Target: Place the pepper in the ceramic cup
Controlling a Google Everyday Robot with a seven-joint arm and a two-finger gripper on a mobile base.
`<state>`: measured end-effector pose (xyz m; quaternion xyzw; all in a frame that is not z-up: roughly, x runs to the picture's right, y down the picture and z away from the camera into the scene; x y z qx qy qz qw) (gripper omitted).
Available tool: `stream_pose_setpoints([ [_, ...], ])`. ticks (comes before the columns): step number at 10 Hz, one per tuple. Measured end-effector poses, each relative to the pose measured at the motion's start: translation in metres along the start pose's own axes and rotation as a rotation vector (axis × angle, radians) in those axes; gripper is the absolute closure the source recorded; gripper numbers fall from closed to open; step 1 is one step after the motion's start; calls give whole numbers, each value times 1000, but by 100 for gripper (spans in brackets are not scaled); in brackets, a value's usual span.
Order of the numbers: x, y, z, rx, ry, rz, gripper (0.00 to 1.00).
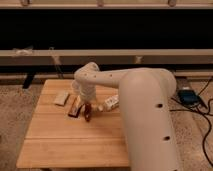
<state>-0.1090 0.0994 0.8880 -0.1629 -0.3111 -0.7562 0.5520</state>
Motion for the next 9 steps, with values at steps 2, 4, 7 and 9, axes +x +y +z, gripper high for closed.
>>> stream_pose_setpoints([
  [2,1,0,9,2,-18,7,20],
  [4,1,6,15,2,-35,23,20],
  [7,0,10,20,5,-58,39,33],
  [9,-1,14,23,6,-70,54,53],
])
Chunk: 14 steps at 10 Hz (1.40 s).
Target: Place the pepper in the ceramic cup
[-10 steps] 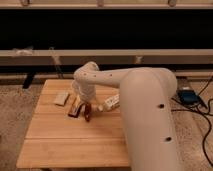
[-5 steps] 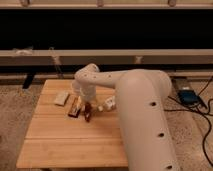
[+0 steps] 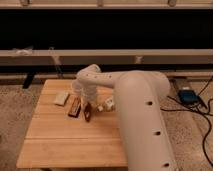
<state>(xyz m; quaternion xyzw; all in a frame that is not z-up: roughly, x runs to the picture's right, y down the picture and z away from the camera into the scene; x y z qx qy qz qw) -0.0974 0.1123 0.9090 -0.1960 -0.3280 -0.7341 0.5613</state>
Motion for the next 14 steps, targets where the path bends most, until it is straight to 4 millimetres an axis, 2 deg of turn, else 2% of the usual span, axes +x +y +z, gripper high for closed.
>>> stream_pose_setpoints([
  [3,1,3,1,1,-7,11,86],
  [5,0,3,1,2,-9,13,100],
  [7,0,6,-8,8,2,16,100],
  [8,1,4,-20,18,24,11,100],
  [14,6,-16,-134,101,206,-76,100],
])
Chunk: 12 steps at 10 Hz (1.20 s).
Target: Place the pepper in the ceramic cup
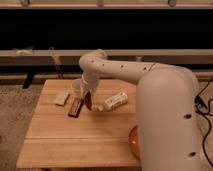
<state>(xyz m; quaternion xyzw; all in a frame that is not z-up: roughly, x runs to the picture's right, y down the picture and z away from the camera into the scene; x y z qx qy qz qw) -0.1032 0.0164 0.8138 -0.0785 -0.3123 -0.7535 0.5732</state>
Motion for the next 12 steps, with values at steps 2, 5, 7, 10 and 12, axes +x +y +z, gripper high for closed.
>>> stream_pose_setpoints([
  [2,19,-9,-33,41,77,-38,100],
  [5,54,-20,-58,78,170,-111,100],
  [7,77,-27,-61,94,217,-160,100],
  [10,112,-28,-52,101,259,-168,100],
  [12,137,-26,-44,107,281,-160,83],
])
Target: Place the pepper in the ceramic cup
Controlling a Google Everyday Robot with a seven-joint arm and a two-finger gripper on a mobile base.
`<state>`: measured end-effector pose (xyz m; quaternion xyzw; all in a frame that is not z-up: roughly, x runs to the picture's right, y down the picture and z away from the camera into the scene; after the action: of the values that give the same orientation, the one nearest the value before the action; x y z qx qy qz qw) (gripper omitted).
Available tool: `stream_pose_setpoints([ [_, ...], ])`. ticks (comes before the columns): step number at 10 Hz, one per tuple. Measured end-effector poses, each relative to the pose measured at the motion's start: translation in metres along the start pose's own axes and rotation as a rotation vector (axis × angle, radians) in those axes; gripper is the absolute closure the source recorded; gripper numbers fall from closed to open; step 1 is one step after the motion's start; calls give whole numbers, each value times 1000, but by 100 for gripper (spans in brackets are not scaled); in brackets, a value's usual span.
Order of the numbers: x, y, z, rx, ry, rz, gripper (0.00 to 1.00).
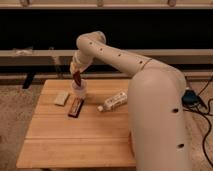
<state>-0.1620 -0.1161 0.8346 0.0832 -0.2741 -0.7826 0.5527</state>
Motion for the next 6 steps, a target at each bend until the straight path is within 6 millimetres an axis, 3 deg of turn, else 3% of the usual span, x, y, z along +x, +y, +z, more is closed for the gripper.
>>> stream_pose_setpoints([
  [3,14,1,18,9,7,8,53],
  [6,11,4,31,1,-4,20,24],
])
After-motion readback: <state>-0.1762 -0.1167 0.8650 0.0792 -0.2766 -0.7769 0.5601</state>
